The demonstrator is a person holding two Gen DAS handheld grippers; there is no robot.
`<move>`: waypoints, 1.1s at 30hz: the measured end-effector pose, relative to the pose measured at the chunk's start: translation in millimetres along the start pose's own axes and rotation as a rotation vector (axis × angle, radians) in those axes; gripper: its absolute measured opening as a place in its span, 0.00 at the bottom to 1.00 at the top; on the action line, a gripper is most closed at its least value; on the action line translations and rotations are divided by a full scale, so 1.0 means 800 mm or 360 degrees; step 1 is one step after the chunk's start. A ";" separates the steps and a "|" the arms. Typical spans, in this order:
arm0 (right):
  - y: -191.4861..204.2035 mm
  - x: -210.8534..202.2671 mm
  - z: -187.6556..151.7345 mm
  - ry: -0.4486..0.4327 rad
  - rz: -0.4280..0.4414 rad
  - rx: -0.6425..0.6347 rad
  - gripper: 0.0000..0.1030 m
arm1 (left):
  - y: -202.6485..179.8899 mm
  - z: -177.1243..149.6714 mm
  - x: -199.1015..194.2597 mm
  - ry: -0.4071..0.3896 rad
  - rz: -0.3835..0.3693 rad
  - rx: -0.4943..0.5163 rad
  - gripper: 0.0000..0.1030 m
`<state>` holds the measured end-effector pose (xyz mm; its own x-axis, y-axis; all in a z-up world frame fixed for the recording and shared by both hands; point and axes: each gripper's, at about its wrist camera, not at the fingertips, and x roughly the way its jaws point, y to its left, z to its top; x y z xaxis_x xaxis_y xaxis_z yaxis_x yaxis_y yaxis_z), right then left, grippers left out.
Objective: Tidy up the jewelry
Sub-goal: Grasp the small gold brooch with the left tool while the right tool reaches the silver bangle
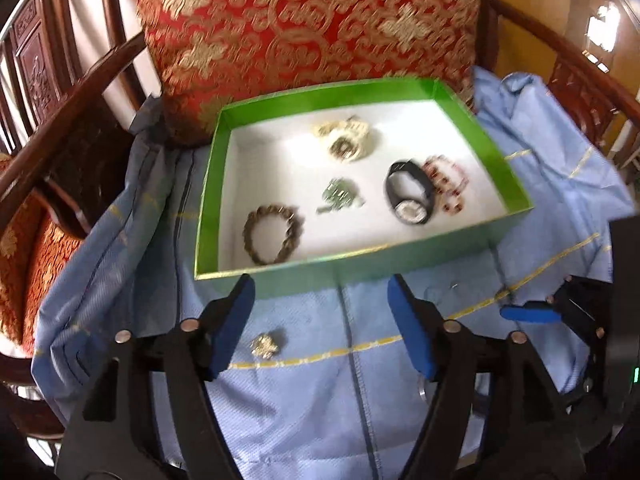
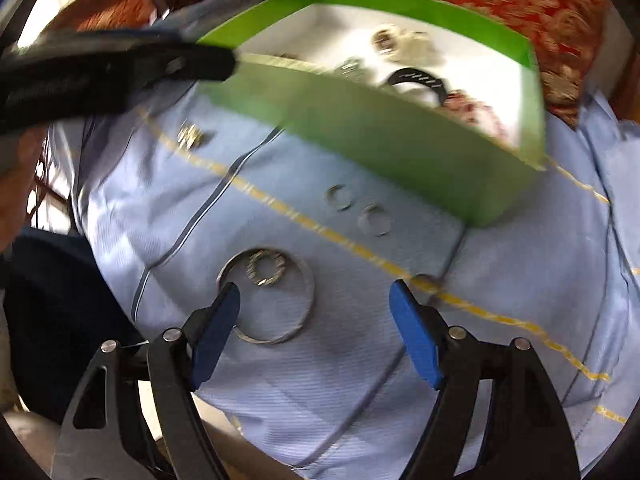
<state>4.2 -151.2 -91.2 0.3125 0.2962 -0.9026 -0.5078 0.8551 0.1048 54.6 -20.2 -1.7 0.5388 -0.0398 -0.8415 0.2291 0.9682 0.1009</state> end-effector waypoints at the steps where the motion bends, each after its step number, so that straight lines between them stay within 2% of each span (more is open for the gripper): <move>1: 0.007 0.004 -0.002 0.0012 -0.0005 -0.0028 0.78 | 0.004 -0.001 0.005 0.0032 0.0007 -0.0022 0.71; 6: 0.032 0.024 -0.003 0.0035 -0.0126 -0.0157 0.79 | 0.043 -0.007 0.031 0.0217 -0.0022 -0.0247 0.74; 11: -0.004 0.014 0.004 -0.0013 -0.0235 0.0030 0.79 | 0.072 -0.019 0.048 0.0348 -0.0064 -0.0402 0.75; 15: -0.038 -0.009 0.007 -0.0093 -0.0091 0.0196 0.79 | 0.088 -0.027 0.061 0.0440 -0.0136 -0.0513 0.76; 17: -0.053 -0.017 0.007 -0.0126 -0.0093 0.0263 0.80 | 0.096 -0.031 0.068 0.0479 -0.0148 -0.0568 0.76; 23: -0.070 -0.015 0.013 -0.0093 -0.0092 0.0339 0.80 | 0.086 -0.034 0.081 0.0526 -0.0139 -0.0528 0.76; 28: -0.042 -0.002 0.012 -0.0030 -0.0067 0.0166 0.80 | 0.071 -0.031 0.099 0.0559 -0.0084 -0.0465 0.76; 30: -0.020 0.007 0.009 0.0005 -0.0111 0.0052 0.80 | 0.068 -0.031 0.105 0.0578 -0.0079 -0.0454 0.76; 33: -0.009 0.016 0.007 0.0025 -0.0168 -0.0007 0.80 | 0.062 -0.032 0.114 0.0594 -0.0065 -0.0439 0.76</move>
<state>16.2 -151.0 -101.6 0.3521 0.1979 -0.9148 -0.4760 0.8794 0.0070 94.6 30.8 -87.2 0.1939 -0.0365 -0.9803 -0.0074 0.9992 -0.0387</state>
